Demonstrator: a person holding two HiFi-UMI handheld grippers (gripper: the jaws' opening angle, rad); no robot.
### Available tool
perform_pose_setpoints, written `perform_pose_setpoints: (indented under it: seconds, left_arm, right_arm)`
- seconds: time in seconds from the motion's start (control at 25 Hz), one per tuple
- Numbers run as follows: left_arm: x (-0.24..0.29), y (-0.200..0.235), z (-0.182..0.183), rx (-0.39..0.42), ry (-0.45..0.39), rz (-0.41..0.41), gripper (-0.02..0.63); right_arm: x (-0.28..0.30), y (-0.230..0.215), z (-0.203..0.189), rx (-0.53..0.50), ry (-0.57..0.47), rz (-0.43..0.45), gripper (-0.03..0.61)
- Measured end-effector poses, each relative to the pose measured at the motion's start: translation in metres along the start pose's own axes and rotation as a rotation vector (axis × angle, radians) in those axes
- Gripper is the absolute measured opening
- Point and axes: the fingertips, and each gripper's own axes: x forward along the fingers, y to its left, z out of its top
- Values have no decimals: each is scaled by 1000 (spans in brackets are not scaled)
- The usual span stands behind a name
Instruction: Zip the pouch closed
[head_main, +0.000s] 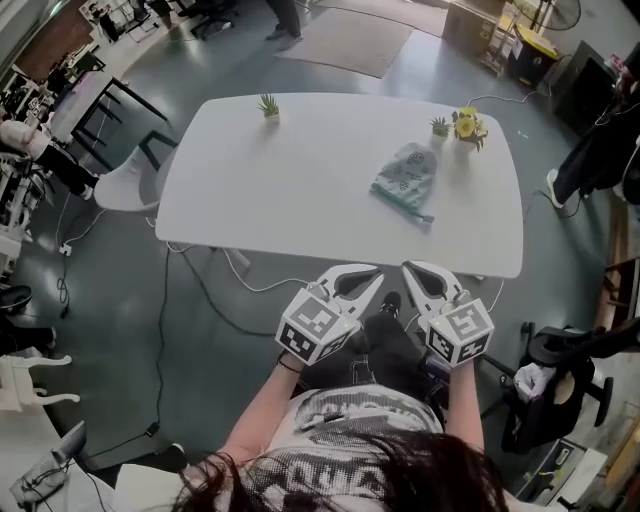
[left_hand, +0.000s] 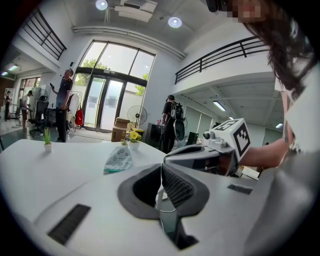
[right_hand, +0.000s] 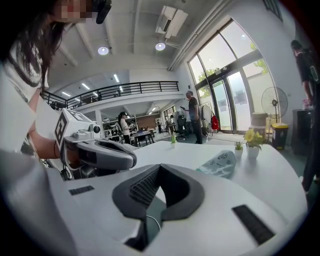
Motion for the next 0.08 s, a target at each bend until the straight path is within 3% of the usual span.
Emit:
perform_pose_setpoints:
  seconds: [0.08]
  left_arm:
    - [2,-1,0,2,2,-4,15]
  right_arm:
    - [0,-1,-1,-1,2,1,-5]
